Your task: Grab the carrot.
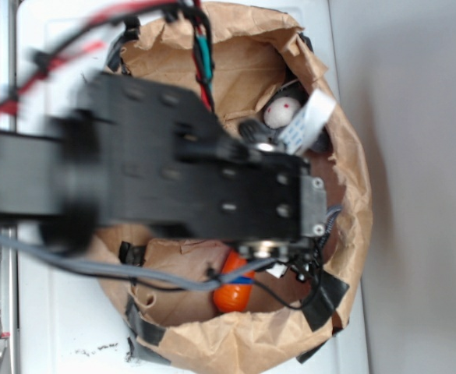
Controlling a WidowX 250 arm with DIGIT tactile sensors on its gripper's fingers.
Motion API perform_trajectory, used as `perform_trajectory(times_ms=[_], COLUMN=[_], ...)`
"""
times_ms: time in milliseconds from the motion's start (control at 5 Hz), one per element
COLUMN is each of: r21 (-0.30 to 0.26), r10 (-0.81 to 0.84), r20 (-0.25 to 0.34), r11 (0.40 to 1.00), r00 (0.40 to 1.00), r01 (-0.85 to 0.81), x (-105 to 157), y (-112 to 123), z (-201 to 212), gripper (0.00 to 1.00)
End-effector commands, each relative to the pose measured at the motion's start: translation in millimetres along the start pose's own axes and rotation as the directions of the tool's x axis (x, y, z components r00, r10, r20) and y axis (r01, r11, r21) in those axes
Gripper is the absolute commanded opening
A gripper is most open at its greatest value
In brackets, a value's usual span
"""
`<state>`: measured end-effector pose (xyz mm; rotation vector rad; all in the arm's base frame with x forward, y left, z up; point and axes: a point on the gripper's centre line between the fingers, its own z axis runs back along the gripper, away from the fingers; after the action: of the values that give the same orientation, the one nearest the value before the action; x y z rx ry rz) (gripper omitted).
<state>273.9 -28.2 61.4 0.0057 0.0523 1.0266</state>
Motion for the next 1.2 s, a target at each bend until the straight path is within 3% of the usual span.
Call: perform_trajectory(times_ms=[0, 200, 400, 600, 800, 1000], r21=[-0.013, 0.001, -0.016, -0.053, -0.119, -0.162], r10=[-0.047, -0.049, -0.035, -0.057, -0.039, 0.031], r20=[-0.054, -0.050, -0.032, -0.051, -0.061, -0.051], r11=[0.999, 0.999, 0.999, 0.997, 0.992, 0.986], r00=[0.997, 0.998, 0.999, 0.997, 0.997, 0.998], r01=[0.046, 0.049, 0.035, 0.055, 0.032, -0.039], x=[-78, -94, -89, -92, -85, -20], y=[-7, -7, -10, -8, -1, -15], z=[-36, -48, -46, -36, -8, 42], gripper=[1.00, 0.00, 0.00, 0.00, 0.00, 0.00])
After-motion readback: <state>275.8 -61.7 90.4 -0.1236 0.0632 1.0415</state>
